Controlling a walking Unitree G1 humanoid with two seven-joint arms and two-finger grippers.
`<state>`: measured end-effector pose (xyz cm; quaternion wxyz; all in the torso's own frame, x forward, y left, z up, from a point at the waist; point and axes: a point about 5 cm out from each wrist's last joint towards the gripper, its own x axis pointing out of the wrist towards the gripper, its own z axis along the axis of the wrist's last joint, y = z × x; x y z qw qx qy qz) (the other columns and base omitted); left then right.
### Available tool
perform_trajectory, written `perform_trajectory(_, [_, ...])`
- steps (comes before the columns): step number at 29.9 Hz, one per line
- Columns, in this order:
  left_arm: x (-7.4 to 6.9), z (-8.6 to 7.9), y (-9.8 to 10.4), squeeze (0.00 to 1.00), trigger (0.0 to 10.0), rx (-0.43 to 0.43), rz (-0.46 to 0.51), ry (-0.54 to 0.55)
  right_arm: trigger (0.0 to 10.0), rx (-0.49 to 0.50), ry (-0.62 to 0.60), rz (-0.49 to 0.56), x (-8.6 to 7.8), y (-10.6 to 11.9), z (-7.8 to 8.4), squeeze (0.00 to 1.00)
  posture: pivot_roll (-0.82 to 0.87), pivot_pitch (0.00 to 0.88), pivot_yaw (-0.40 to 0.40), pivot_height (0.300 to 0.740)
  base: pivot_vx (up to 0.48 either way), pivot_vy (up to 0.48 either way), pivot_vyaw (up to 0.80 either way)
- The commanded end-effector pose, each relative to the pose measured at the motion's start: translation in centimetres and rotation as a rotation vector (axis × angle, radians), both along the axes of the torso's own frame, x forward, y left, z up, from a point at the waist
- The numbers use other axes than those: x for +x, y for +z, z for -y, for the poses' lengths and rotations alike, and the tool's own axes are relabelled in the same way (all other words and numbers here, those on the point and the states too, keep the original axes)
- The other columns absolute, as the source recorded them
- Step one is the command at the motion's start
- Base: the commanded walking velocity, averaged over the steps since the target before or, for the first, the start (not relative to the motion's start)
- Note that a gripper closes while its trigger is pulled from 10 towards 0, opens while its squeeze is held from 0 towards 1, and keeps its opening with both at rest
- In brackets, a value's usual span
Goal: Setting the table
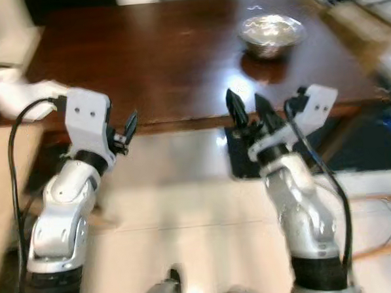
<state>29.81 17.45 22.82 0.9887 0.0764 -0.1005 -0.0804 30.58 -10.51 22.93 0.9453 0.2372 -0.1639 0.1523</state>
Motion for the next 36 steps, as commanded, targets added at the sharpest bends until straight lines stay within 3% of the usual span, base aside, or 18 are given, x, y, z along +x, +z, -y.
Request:
perform_trajectory(1, [-0.1,0.4,-0.5,0.00,10.0,-0.004,-0.026,-0.019,10.0,0.019,-0.018,-0.031,0.1,-0.5,0.5,0.00,-0.06,0.123,0.058,0.740,0.000,0.000,0.76])
perform_trajectory(18, [-0.2,0.6,-0.4,0.00,10.0,-0.006,-0.018,-0.023,10.0,0.040,-0.007,0.002,0.0,0.3,0.8,0.00,-0.06,0.123,0.055,0.740,0.000,0.000,0.76])
perform_trajectory(26, [0.0,-0.3,0.7,0.00,10.0,0.035,0.030,0.025,10.0,0.009,0.028,0.040,-0.1,0.9,0.5,0.00,-0.06,0.124,0.055,0.740,0.000,0.000,0.76])
perform_trajectory(36, [0.7,-3.1,2.7,0.00,10.0,0.038,0.080,0.151,10.0,-0.063,0.186,0.099,-1.2,1.4,-1.3,0.00,-0.05,0.123,0.053,0.740,0.000,0.000,0.76])
